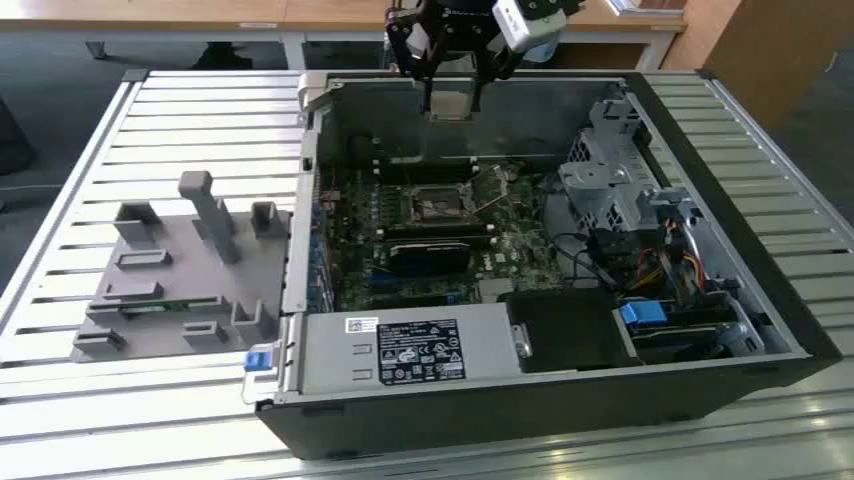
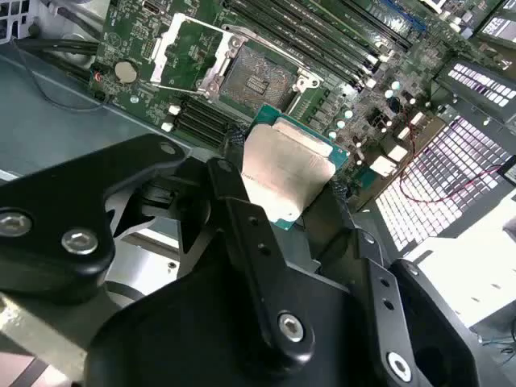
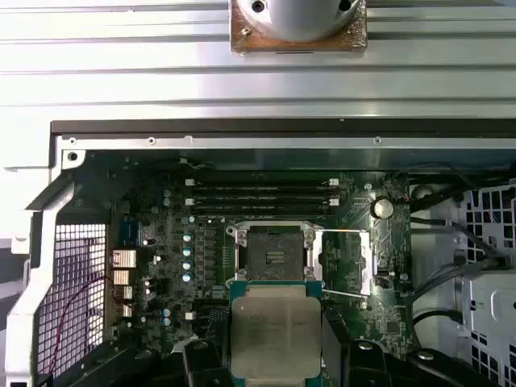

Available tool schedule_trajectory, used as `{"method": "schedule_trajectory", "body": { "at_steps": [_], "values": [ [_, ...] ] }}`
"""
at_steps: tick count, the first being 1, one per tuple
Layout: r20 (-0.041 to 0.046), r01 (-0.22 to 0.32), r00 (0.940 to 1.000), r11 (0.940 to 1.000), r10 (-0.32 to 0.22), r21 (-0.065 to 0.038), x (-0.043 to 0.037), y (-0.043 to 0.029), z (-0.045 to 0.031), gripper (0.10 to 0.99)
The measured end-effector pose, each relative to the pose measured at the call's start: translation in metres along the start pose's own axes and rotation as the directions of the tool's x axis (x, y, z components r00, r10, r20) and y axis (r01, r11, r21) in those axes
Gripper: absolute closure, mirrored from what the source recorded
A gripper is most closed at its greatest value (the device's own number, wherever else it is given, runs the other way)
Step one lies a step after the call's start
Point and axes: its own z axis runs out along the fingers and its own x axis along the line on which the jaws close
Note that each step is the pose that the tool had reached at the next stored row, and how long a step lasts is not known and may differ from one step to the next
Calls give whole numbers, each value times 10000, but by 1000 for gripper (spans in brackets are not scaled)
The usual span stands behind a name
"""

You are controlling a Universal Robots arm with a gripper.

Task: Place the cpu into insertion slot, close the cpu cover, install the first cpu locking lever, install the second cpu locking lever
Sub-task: 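Place the cpu into insertion slot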

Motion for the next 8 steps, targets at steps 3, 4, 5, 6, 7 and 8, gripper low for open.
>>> {"method": "schedule_trajectory", "body": {
  "at_steps": [3,4,5,6,7,8],
  "values": [
    [0,0,10000,10000,0,0,0,0,0,545],
    [0,0,10000,10000,0,0,0,0,0,545],
    [1,-3,10000,10000,3,0,0,0,0,545],
    [1,-17,10000,10000,17,0,0,0,0,545],
    [5,-49,10000,10000,49,-1,0,0,0,545],
    [9,-96,10000,10000,96,-2,0,0,0,545]
  ]
}}
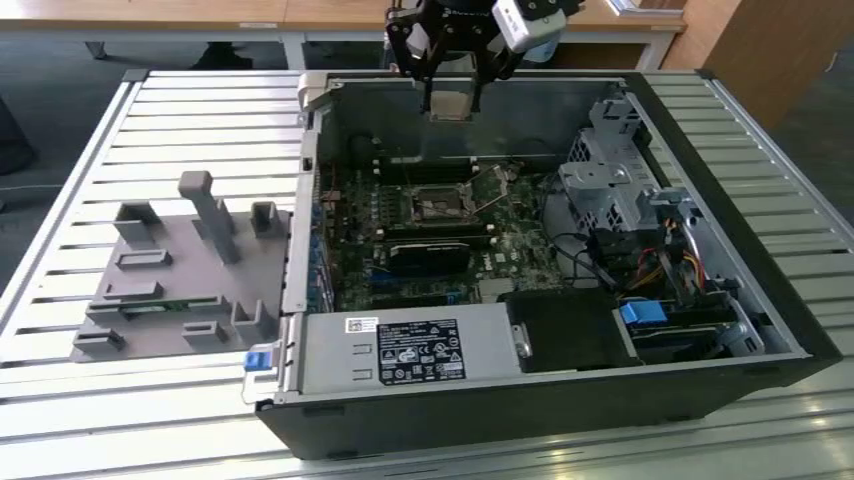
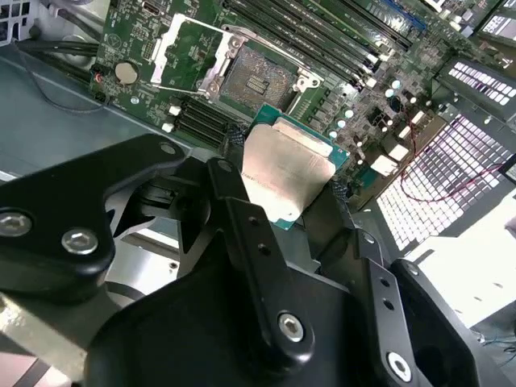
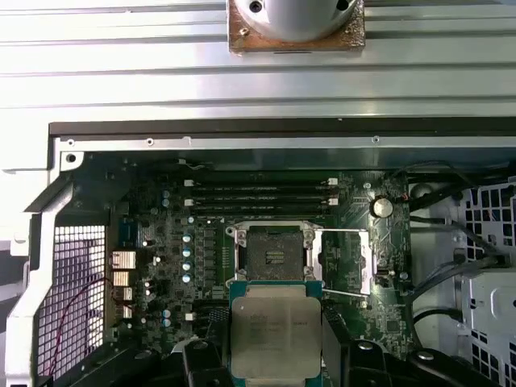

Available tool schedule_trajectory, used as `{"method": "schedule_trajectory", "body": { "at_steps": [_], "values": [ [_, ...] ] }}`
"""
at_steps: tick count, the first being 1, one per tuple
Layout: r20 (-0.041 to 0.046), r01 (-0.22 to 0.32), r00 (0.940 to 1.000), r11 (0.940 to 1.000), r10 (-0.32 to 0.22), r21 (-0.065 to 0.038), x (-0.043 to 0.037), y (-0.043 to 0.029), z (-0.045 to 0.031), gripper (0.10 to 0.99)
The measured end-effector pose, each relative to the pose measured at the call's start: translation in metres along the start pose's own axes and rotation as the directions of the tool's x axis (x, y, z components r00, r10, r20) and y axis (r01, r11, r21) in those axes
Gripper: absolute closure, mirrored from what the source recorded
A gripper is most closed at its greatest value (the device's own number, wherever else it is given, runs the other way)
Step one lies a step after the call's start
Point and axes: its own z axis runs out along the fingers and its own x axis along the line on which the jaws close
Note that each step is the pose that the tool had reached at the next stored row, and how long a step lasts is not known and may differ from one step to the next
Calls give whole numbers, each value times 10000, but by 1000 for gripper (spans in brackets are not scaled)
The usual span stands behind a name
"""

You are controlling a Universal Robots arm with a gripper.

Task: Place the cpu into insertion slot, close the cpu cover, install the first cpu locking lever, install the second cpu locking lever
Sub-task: 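Place the cpu into insertion slot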

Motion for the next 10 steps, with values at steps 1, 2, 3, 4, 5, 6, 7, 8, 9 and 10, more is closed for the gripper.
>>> {"method": "schedule_trajectory", "body": {
  "at_steps": [1,2,3,4,5,6,7,8,9,10],
  "values": [
    [5,-56,10000,10000,56,-1,0,0,0,545],
    [11,-120,9999,9999,120,-2,0,0,0,545],
    [17,-181,9998,9998,181,1,0,1,0,545],
    [24,-264,9996,9997,264,9,0,0,0,545],
    [35,-376,9993,9993,376,17,1,1,0,545],
    [46,-491,9988,9988,491,25,0,1,0,545],
    [56,-593,9982,9982,593,38,0,2,0,545],
    [69,-711,9974,9975,711,52,0,2,1,545],
    [82,-836,9965,9965,836,66,0,2,0,545],
    [96,-976,9952,9952,975,80,0,2,1,545]
  ]
}}
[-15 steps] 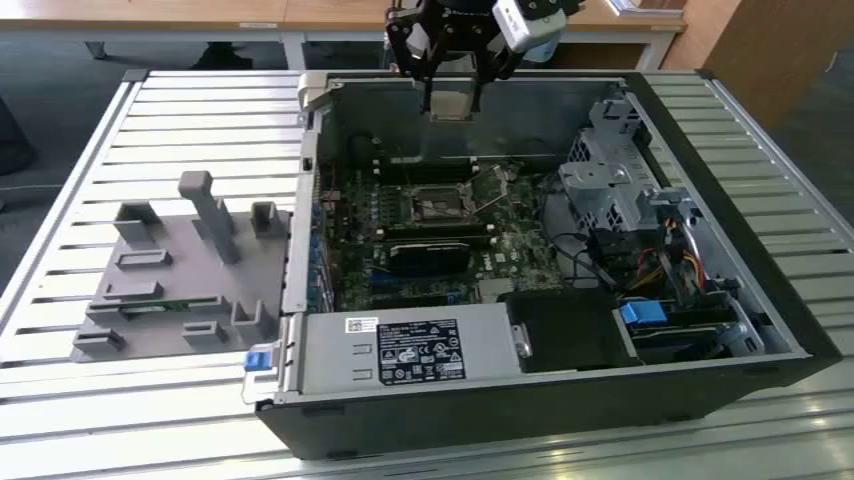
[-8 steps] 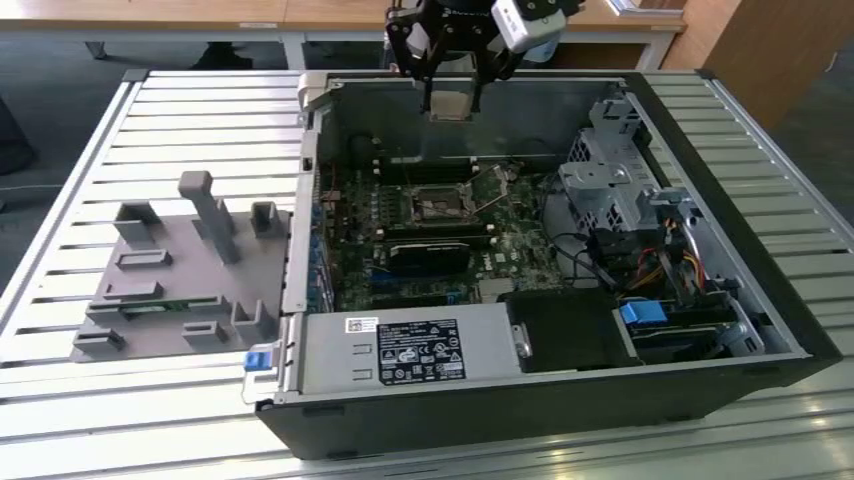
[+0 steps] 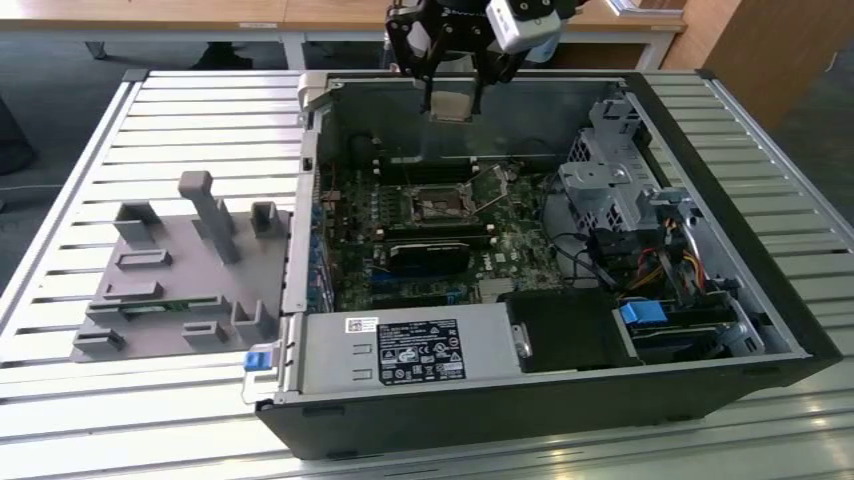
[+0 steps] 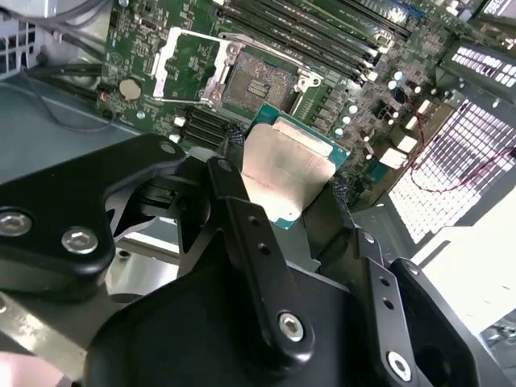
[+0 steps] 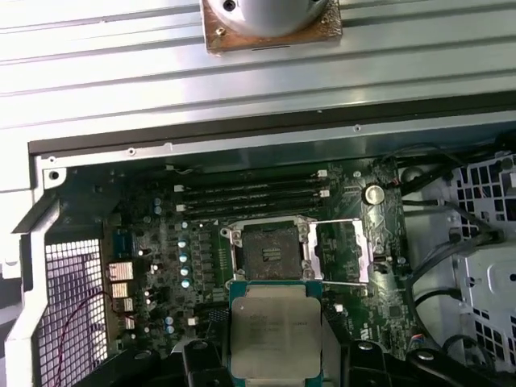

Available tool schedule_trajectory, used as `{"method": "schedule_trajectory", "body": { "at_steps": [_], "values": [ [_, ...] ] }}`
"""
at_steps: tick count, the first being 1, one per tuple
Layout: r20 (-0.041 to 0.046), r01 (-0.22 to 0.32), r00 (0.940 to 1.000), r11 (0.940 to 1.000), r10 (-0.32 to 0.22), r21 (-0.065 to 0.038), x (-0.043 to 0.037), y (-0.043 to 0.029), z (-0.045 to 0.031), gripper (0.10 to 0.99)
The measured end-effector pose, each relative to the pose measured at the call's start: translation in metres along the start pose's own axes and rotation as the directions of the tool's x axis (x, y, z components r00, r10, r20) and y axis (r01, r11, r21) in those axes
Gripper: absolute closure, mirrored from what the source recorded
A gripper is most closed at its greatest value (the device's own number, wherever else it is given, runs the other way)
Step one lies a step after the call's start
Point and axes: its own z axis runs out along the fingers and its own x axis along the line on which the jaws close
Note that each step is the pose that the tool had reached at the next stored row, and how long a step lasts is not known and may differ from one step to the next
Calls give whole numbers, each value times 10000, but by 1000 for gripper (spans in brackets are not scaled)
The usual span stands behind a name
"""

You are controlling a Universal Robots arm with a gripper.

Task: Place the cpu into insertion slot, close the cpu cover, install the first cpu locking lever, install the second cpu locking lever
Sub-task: 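Place the cpu into insertion slot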

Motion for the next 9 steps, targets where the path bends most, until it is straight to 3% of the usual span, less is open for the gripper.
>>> {"method": "schedule_trajectory", "body": {
  "at_steps": [9],
  "values": [
    [98,-1148,9933,9934,1148,20,0,1,3,545]
  ]
}}
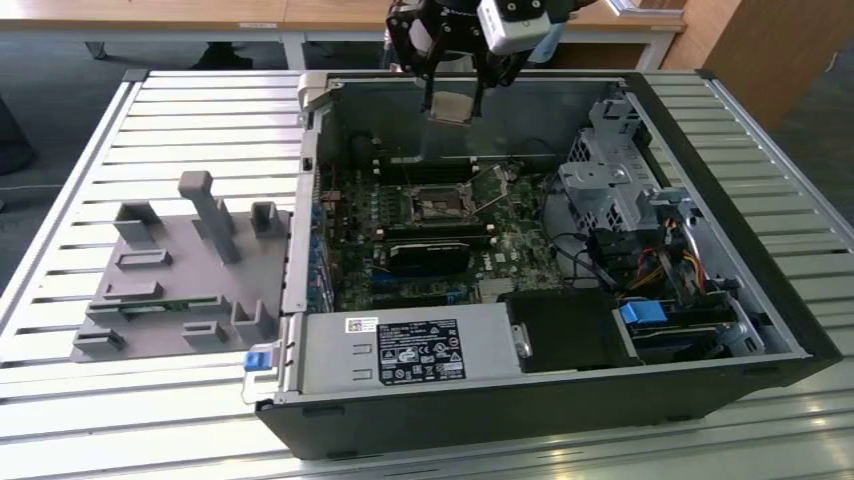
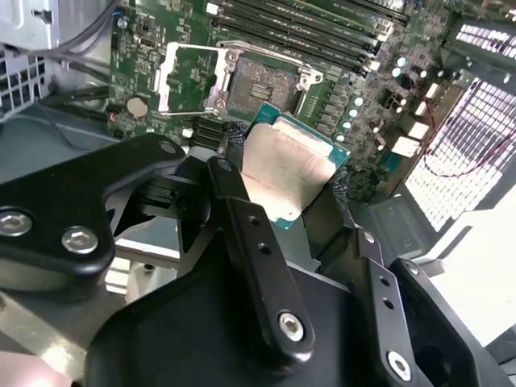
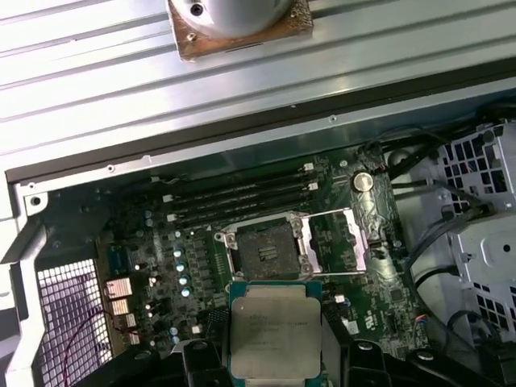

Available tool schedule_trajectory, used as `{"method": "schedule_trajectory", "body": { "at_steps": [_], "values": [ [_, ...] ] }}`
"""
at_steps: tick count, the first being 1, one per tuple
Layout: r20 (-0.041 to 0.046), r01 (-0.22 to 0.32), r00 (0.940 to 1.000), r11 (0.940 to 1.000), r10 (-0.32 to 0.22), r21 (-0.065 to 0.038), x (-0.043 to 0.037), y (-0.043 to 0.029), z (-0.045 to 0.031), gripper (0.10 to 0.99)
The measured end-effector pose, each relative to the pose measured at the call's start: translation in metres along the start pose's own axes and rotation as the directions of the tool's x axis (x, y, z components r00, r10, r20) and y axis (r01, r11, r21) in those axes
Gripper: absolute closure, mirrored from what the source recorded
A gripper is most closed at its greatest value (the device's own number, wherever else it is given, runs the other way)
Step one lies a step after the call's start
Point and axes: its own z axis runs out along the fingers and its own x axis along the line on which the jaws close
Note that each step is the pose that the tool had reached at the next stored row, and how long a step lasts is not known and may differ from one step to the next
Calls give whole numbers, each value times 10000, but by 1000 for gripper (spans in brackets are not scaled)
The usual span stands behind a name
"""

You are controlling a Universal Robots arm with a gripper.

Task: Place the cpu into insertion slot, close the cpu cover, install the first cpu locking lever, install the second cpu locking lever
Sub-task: 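Place the cpu into insertion slot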

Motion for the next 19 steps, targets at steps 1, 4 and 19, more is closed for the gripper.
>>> {"method": "schedule_trajectory", "body": {
  "at_steps": [1,4,19],
  "values": [
    [9,-107,9999,9999,107,0,0,0,1,545],
    [39,-460,9989,9989,460,6,0,1,1,545],
    [178,-2180,9758,9760,2180,-4,3,12,12,545]
  ]
}}
